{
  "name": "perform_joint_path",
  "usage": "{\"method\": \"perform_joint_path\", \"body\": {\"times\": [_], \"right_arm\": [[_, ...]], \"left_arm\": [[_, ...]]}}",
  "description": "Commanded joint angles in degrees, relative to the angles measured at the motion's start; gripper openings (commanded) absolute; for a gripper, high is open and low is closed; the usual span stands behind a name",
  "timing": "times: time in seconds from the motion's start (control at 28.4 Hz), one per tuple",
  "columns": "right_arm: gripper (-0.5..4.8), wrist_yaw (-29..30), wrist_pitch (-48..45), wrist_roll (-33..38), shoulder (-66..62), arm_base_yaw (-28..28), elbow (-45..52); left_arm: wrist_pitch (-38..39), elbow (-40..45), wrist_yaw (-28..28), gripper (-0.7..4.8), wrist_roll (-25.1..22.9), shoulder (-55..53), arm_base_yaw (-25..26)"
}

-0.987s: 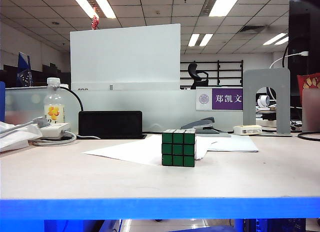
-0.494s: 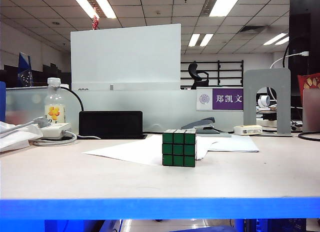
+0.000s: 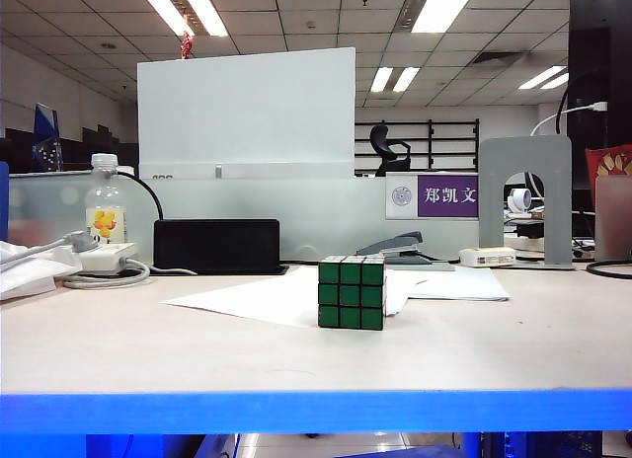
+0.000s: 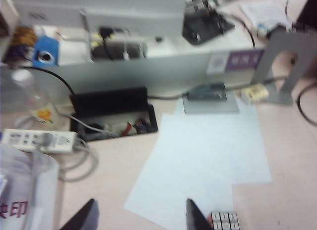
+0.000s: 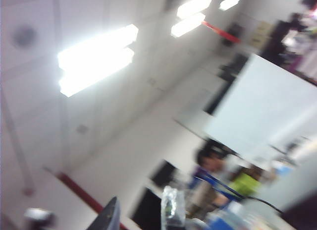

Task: Rotate the Rubik's Cube so that the bottom side is facing up.

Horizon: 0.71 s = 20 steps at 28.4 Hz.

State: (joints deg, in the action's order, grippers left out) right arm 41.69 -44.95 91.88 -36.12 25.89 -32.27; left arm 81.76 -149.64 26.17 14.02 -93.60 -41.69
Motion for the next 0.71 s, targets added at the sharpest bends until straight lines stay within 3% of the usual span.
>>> {"method": "perform_joint_path", "body": {"times": [0.04,0.07,0.18,0.32,0.46,0.71], "right_arm": [[1.15,-2.3,12.7,-10.1,4.9,0.1,-0.3],[1.15,-4.4,15.7,-12.5,7.2,0.1,-0.3],[1.15,-6.2,21.1,-19.0,11.8,0.1,-0.3],[1.15,-7.1,36.0,-32.5,19.5,0.1,-0.3],[1.16,-10.0,46.8,-41.6,25.0,0.1,-0.3],[1.17,-11.3,54.2,-49.2,28.0,0.0,-0.3]], "left_arm": [[0.4,-0.2,3.5,1.98,0.7,3.1,0.1],[0.4,0.2,4.7,1.74,-1.0,4.4,0.1],[0.4,4.4,5.3,1.73,-1.2,7.2,0.1],[0.3,17.1,10.2,1.72,0.7,13.5,0.1],[-6.9,30.9,10.5,1.44,2.0,21.1,0.1],[-25.8,58.8,7.5,1.15,2.7,35.2,0.1]]}}
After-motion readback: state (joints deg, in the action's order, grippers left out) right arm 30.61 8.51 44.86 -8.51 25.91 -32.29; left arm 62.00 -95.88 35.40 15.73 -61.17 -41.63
